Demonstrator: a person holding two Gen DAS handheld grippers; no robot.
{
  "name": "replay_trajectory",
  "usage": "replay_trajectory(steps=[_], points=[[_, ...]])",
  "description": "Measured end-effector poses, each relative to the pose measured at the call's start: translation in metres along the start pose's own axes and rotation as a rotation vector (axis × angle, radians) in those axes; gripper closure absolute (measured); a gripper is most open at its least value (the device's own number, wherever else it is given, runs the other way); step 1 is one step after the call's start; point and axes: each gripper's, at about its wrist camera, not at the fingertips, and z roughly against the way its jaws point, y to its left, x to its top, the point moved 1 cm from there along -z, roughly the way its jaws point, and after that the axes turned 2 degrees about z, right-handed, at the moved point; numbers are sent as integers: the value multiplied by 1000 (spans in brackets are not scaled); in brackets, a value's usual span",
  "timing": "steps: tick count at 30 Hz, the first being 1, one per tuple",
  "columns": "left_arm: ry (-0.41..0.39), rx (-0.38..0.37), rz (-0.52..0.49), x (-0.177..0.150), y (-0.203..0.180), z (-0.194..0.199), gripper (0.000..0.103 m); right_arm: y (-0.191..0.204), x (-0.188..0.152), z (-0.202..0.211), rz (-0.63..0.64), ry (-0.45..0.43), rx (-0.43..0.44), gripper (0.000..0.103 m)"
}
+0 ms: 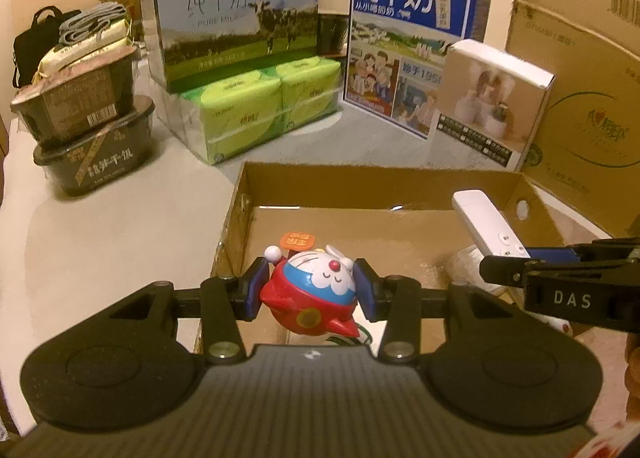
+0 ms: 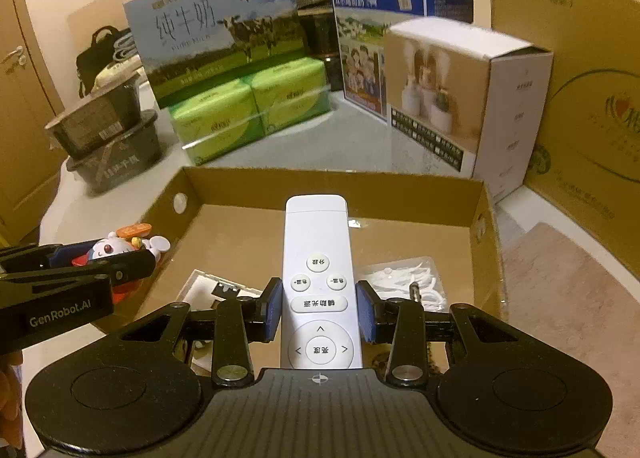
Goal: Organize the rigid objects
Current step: 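Lower the figure and remote into the tray and open both tools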
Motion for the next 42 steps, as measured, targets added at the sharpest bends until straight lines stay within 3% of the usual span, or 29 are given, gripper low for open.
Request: replay_trajectory(steps=[7, 9, 30, 33, 35, 42], points=[[-4, 4, 11, -2, 2, -12, 61, -1, 0, -16, -2, 20, 2, 64], [-12, 6, 15, 0, 1, -11, 54, 0, 0, -17, -3, 24, 3, 64], [-28, 20, 17, -5, 12, 8, 52, 10, -2, -13, 4, 5, 26, 64], [-27, 24, 20, -8, 14, 11, 43, 11, -1, -10, 14, -9, 19, 52], [-26, 26, 25, -11, 15, 15, 42, 9, -2, -6, 8, -22, 14, 47], [-35, 26, 45, -21, 15, 44, 41, 4, -6, 17, 6, -34, -16, 44]])
